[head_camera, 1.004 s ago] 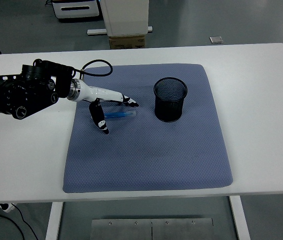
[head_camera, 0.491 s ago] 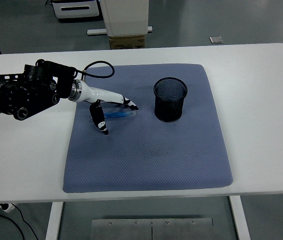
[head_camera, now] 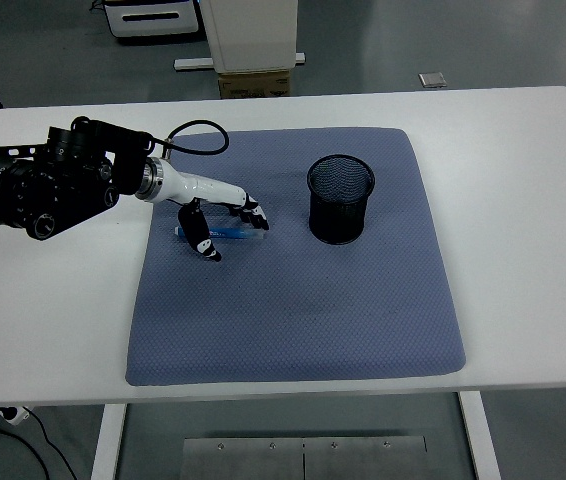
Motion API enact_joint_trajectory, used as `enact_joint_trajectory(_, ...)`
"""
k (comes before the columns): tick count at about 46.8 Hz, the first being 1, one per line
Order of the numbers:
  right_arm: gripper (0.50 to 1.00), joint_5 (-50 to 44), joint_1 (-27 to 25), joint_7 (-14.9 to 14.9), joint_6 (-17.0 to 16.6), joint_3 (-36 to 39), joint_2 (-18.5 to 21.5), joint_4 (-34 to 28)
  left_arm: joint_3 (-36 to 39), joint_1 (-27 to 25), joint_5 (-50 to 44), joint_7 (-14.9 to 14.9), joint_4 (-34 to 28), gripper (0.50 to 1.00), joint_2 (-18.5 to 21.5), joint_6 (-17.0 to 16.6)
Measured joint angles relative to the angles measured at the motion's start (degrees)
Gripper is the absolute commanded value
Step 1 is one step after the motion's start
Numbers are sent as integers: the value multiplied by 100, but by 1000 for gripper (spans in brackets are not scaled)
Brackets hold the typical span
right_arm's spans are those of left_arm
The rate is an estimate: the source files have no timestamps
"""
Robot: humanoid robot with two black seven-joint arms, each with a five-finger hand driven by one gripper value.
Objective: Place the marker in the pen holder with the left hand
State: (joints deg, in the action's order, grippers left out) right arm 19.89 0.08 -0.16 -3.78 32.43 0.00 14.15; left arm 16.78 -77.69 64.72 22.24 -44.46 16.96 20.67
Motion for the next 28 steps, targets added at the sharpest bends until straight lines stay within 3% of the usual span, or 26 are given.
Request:
enact_joint_trajectory(18, 1000, 4, -5, 2, 0, 0, 0, 0, 0, -2, 313, -209, 13, 815, 17, -81)
enact_joint_trajectory(28, 1000, 3, -3, 2, 0, 0, 0, 0, 0, -1, 322, -214, 9, 692, -6, -78)
